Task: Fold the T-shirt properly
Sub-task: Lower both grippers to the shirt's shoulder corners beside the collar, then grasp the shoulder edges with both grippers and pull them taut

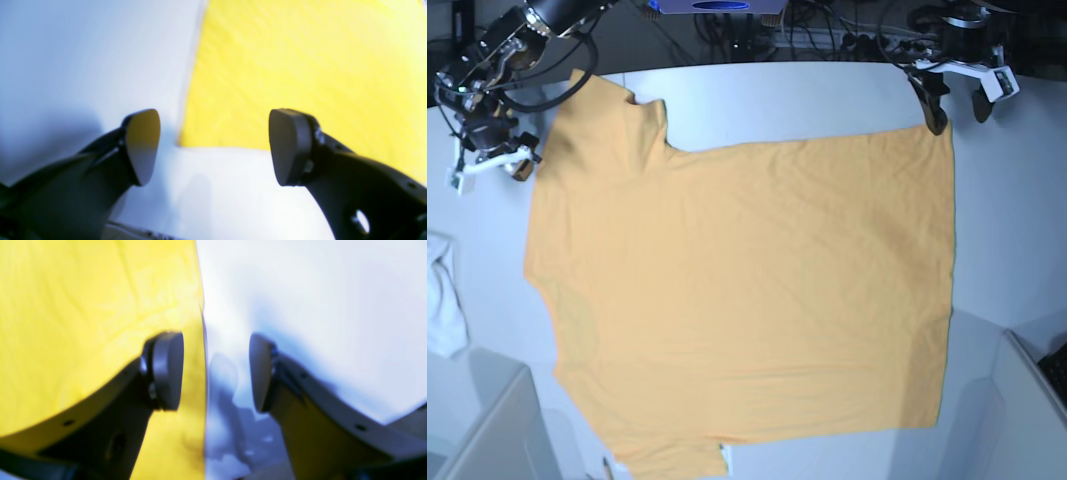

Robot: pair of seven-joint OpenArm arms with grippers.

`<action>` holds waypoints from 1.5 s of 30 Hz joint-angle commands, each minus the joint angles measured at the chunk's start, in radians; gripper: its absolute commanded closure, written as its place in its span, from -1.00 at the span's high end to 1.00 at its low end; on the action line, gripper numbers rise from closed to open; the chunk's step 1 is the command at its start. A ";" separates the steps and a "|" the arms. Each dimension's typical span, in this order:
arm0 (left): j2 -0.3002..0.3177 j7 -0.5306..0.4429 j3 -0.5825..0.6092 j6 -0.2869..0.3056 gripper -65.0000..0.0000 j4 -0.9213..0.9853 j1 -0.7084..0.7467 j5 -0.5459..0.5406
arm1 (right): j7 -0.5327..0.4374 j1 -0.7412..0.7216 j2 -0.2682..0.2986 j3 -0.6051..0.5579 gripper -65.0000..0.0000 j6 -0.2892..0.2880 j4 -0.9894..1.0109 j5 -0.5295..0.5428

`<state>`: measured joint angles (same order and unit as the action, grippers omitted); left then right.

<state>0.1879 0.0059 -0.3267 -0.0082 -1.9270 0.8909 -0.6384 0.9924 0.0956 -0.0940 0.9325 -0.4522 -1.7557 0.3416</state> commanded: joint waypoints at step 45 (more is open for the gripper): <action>0.017 0.243 -0.035 0.103 0.48 0.308 -0.253 -0.308 | 0.052 0.066 0.029 -0.128 -1.00 -0.007 0.155 0.011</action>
<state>0.2001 0.2218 -0.3641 0.1028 -1.6173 0.6296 -0.9436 1.0100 0.1543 -0.0715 0.7994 -0.4648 -1.5970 0.3977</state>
